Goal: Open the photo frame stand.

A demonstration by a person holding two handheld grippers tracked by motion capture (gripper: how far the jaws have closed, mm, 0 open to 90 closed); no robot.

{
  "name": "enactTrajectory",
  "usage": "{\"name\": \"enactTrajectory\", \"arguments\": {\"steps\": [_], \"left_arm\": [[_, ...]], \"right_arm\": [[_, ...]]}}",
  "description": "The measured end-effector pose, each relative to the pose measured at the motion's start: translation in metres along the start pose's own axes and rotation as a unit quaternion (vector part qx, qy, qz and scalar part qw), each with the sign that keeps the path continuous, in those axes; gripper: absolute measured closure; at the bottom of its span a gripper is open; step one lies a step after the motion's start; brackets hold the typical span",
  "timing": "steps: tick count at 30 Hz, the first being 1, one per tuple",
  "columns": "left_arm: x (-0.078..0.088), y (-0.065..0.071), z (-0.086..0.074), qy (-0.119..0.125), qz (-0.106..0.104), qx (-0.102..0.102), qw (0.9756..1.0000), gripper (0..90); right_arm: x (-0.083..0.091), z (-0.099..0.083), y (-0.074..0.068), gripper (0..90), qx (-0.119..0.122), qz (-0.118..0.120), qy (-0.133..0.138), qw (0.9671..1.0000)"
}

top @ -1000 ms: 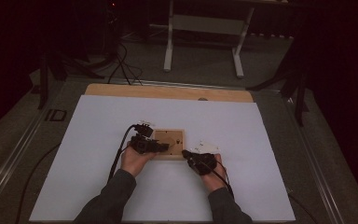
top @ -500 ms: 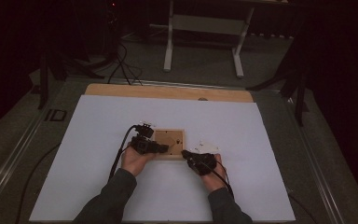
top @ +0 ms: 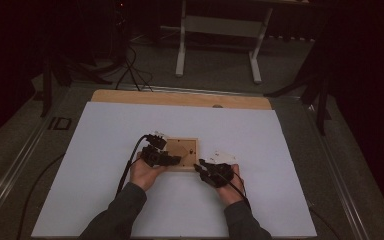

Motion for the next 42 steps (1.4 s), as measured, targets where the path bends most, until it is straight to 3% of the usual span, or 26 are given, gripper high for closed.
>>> {"name": "enactTrajectory", "arguments": {"steps": [11,19,26,30,34,39,42], "left_arm": [[0.003,0.012,-0.009,0.02,0.031,-0.045,0.9983,54.6],[0.005,0.02,-0.018,0.036,0.055,-0.091,0.9938,54.6],[0.006,0.024,-0.025,0.051,0.064,-0.105,0.9911,54.6],[0.008,0.025,-0.032,0.065,0.07,-0.107,0.9897,54.6],[0.01,0.026,-0.037,0.072,0.075,-0.109,0.9886,54.6],[0.013,0.028,-0.047,0.085,0.091,-0.129,0.9838,54.6],[0.014,0.028,-0.049,0.088,0.092,-0.132,0.9831,54.6]], "right_arm": [[0.007,0.005,0.007,57.2,-0.013,0.01,0.008,0.9998],[0.012,0.009,0.011,56.8,-0.024,0.013,0.015,0.9995],[0.013,0.011,0.014,56.7,-0.022,0.01,0.015,0.9996],[0.015,0.014,0.018,52.9,-0.037,0.002,0.015,0.9992],[0.018,0.017,0.021,52.0,-0.037,0.0,0.017,0.9992],[0.018,0.024,0.02,52.0,-0.033,0.007,0.019,0.9993],[0.016,0.027,0.019,51.9,-0.029,0.011,0.016,0.9994]]}}
Point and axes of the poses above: each handheld gripper's, and its own axes: x roughly backward along the jaws, z roughly out of its top, y roughly to its right, the point moved 1 cm from there along -x, roughly forward along the jaws, and after that the axes turned 2 degrees about -z, right-handed, at the moved point
